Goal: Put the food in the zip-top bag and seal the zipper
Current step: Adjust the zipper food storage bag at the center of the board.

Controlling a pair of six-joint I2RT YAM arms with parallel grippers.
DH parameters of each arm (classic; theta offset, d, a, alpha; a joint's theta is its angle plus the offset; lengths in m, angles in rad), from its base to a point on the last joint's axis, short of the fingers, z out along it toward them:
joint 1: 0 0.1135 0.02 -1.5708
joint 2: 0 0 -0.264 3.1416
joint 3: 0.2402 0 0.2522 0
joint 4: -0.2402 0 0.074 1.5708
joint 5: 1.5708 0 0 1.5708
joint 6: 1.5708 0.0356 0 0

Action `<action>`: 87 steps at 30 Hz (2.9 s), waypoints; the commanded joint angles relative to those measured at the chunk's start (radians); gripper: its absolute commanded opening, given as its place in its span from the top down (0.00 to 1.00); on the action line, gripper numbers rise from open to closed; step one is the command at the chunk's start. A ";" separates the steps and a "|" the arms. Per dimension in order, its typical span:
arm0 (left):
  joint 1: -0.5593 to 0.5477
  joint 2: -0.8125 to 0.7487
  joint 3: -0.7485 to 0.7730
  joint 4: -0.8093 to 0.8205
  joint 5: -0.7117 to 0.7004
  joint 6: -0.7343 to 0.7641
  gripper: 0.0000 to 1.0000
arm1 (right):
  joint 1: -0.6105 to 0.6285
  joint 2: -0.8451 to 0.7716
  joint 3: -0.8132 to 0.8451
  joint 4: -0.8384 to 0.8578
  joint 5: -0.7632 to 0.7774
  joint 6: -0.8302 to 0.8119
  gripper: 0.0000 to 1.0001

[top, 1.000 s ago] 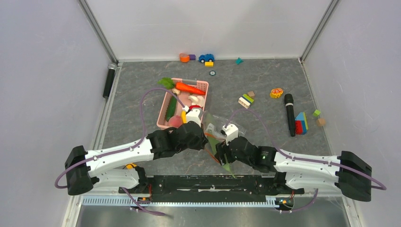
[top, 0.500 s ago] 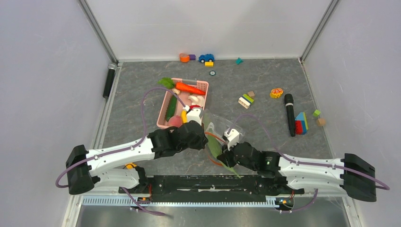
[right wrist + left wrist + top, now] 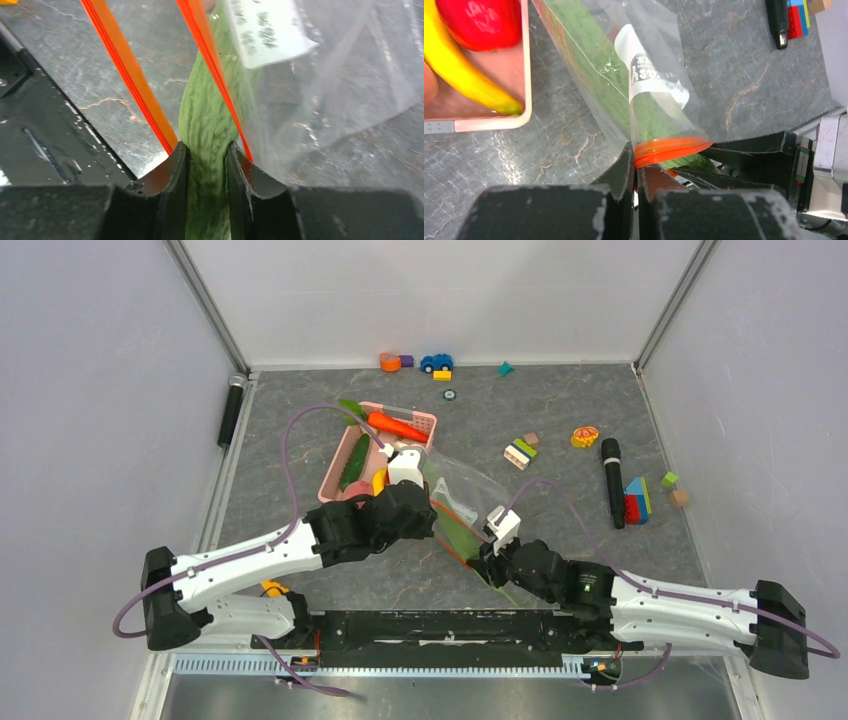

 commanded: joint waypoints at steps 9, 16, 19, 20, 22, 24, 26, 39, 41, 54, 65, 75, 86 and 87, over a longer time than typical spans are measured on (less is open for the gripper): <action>0.006 0.162 0.151 0.010 -0.067 0.051 0.98 | 0.007 -0.158 0.054 -0.141 0.088 -0.062 1.00; 0.006 0.236 0.198 0.030 -0.001 0.077 0.88 | 0.007 -0.079 0.102 -0.043 0.105 -0.135 1.00; 0.005 0.211 0.177 0.034 -0.007 0.068 0.68 | 0.007 -0.042 0.128 -0.040 0.251 -0.076 1.00; 0.006 0.198 0.164 0.036 -0.012 0.064 0.59 | 0.007 -0.033 0.131 -0.028 0.281 -0.063 1.00; 0.006 0.169 0.141 0.036 -0.025 0.060 0.45 | 0.007 -0.019 0.129 -0.001 0.302 -0.060 1.00; 0.006 0.138 0.116 0.031 -0.033 0.054 0.30 | 0.008 -0.006 0.127 0.044 0.310 -0.058 1.00; 0.005 0.104 0.086 0.032 -0.032 0.047 0.17 | 0.008 0.004 0.127 0.069 0.336 -0.046 1.00; 0.006 -0.142 -0.235 0.205 -0.004 0.000 0.00 | 0.007 0.011 0.157 0.216 0.468 -0.044 1.00; 0.005 -0.141 -0.270 0.281 0.000 -0.006 0.00 | 0.008 0.006 0.172 0.206 0.453 -0.044 1.00; 0.006 0.006 -0.318 0.580 -0.108 -0.024 0.01 | 0.007 -0.007 0.304 0.189 0.381 -0.107 1.00; 0.006 0.023 -0.352 0.755 -0.238 -0.072 0.06 | 0.007 -0.025 0.359 0.143 0.319 -0.045 1.00; 0.006 0.100 -0.423 1.024 -0.364 -0.093 0.12 | 0.007 -0.035 0.380 0.160 0.284 0.024 1.00; 0.006 0.185 -0.419 1.243 -0.478 0.026 0.19 | 0.007 -0.043 0.369 0.177 0.260 0.094 1.00; 0.006 0.200 -0.421 1.284 -0.486 0.049 0.21 | 0.007 -0.044 0.370 0.179 0.256 0.100 1.00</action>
